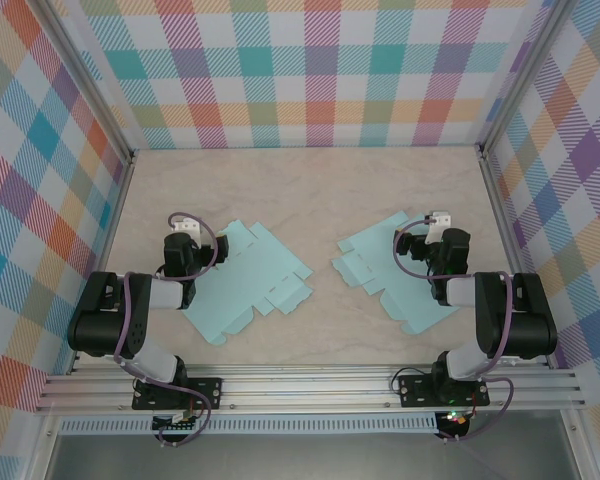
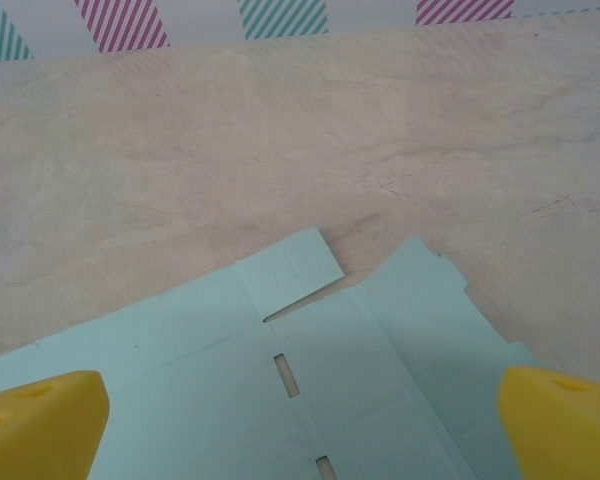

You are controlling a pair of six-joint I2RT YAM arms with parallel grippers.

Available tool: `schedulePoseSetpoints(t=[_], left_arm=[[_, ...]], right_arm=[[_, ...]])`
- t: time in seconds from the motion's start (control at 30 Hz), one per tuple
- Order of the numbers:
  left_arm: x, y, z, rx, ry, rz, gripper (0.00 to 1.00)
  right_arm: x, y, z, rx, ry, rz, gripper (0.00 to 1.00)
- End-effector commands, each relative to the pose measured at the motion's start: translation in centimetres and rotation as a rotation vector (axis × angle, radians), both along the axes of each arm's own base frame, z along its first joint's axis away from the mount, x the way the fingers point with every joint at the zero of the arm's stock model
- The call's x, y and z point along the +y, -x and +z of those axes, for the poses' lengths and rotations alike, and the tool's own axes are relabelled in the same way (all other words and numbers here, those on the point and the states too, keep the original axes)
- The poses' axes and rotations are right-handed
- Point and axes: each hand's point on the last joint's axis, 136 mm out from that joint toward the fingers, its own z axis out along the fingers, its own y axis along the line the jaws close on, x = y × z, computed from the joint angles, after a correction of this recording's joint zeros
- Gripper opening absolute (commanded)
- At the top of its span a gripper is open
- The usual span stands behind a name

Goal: Fold the paper box

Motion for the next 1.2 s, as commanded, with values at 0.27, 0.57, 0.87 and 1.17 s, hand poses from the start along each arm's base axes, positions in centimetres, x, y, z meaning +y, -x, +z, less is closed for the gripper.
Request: schedulePoseSetpoints(t=[0.27, 0.57, 0.87, 1.17], left_arm=[[-0.1, -0.7, 0.8, -0.023, 0.005, 0.003, 1.00], [1.1, -0.4, 3.6, -0.023, 0.003, 0.078, 1.00], [-0.1, 0.4, 12.3, -0.069, 0.168, 0.091, 1.00], [-5.4, 0.6, 13.4, 0.055, 0.548, 0.211, 1.00]], right_arm=[[0.2, -0.5, 0.6, -0.021, 0.000, 0.006, 1.00], [0.2, -0.8, 2.1, 0.017, 0.002, 0.008, 1.00], [-0.8, 0.3, 5.3, 0.094, -0.023, -0.070, 1.00], [-1.2, 2.4, 8.7, 0.191, -0.068, -0.128, 1.00]])
